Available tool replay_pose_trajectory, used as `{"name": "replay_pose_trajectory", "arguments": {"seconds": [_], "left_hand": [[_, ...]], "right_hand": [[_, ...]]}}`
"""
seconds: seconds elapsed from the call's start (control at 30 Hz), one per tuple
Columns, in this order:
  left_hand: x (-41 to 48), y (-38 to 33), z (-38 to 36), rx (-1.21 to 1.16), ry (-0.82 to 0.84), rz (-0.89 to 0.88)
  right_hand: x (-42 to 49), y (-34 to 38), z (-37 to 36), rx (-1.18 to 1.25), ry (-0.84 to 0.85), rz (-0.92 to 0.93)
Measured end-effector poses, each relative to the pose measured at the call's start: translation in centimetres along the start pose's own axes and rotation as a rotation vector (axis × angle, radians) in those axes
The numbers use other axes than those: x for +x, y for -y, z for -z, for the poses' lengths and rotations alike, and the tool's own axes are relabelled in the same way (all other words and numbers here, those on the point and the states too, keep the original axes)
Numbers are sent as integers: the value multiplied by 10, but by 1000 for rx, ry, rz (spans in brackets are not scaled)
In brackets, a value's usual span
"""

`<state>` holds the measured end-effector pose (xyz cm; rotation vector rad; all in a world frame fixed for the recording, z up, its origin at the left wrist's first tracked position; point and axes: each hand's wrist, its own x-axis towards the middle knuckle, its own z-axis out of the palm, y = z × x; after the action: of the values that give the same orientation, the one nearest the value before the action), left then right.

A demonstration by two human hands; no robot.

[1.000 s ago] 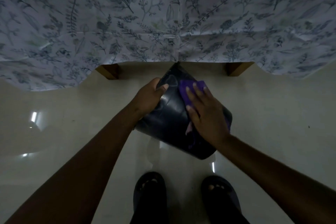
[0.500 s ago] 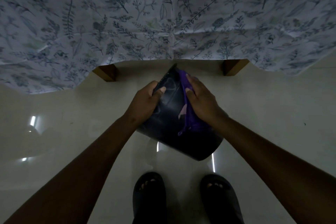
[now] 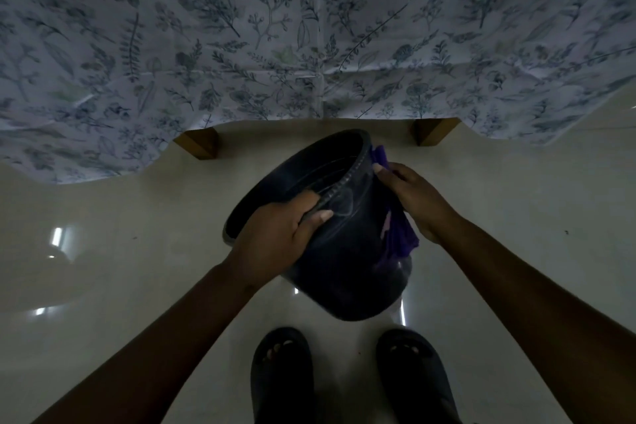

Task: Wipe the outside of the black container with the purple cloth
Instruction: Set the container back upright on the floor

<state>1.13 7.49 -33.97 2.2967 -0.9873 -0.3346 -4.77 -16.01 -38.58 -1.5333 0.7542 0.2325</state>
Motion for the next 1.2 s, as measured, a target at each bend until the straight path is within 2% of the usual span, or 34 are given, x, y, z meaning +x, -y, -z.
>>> {"name": "replay_pose_trajectory", "arguments": {"seconds": [0.07,0.17,0.23,0.3,0.37,0.47,0.53,0.63,0.8,0.93,1.03,1.1,1.2], "left_hand": [[-4,-3,5,20,2,-33],[-9,-7,9,55,1,-88],[-13,-8,9,103,-11,-122],[-18,-10,8,153,-11,-175],[-20,-11,5,234,7,-249],[-27,-10,-8,353,34,-350],[-32,-9,-18,398,61,-380],[-37,-6,-28,409,87,-404],[-49,-8,-41,413,174,-475],[-58,0,-53,351,222,-449],[-61,1,-56,324,242,-443],[-64,5,-57,327,253,-454],[-66,10,-59,324,298,-440]], "right_hand": [[-1,-3,0,-10,-26,25],[-6,-8,2,-194,-96,129],[-9,-12,4,-224,-171,156],[-14,-12,8,-26,-232,93],[-19,-11,16,322,-273,-20],[-24,-11,31,715,-232,-78],[-27,-10,43,814,-213,-68],[-34,-4,58,811,-220,5],[-57,21,59,632,-256,205],[-71,16,32,35,-255,252],[-71,-11,11,-379,-121,313],[-69,-22,5,-528,-84,377],[-69,-30,9,-538,-303,421]]}}
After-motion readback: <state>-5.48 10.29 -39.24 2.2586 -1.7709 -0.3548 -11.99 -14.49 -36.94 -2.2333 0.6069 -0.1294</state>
